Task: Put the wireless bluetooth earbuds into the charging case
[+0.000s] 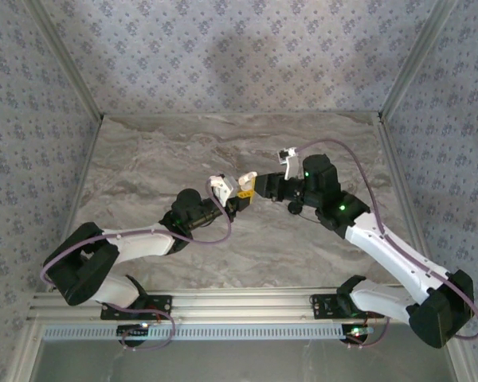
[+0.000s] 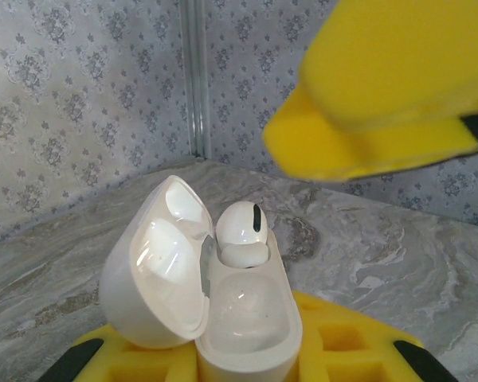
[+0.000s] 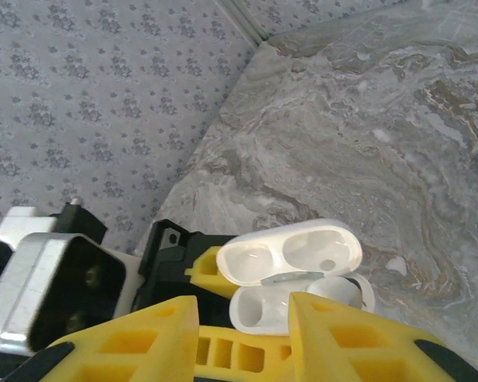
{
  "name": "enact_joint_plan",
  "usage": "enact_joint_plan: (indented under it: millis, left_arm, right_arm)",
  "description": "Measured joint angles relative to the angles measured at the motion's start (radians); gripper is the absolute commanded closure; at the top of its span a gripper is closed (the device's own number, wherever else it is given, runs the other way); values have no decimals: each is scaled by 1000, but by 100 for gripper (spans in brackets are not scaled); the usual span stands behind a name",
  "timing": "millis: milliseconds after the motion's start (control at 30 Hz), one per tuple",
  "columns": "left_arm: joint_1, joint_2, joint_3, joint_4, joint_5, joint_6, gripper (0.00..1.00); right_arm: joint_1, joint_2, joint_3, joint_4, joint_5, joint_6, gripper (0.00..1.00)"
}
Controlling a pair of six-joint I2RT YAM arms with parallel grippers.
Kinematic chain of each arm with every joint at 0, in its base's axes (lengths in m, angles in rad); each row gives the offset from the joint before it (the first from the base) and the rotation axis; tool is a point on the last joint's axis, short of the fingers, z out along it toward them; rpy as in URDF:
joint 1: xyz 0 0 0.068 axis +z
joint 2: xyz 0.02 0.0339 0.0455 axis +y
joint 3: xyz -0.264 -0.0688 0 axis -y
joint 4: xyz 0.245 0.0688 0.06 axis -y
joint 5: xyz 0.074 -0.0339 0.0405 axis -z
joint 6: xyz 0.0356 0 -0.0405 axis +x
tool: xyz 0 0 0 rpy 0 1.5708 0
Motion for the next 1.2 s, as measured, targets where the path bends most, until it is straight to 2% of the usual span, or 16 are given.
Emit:
enact_joint_plan:
  millis: [367,500,667,867,1033,1133,1200]
  left_arm:
    - [44,-43,0,-19,53,-29,89]
    - [96,-101,0,-95,52,-52,89]
    - [229,-250,-1,-291,40,-83,90]
    - [470,-402,-1,-554,37,-167,90]
    - [697,-443,0,-747,80,-236,90]
    - [786,-443,6,-846,95,-253,90]
    - [812,-443,24,-909,94,-254,90]
  right_arm:
    - [-21,-5,73,-118,-6,-45,69]
    - [-18,30,121,-195,29,-65,68]
    - [13,153,249,-310,89,-90,68]
    - [102,366,394,-361,135,-140,67]
    - [184,559,499,-352,137,-236,64]
    - [229,677,553,-306,133,-280,63]
    - [255,760,596,-278,124,-304,63]
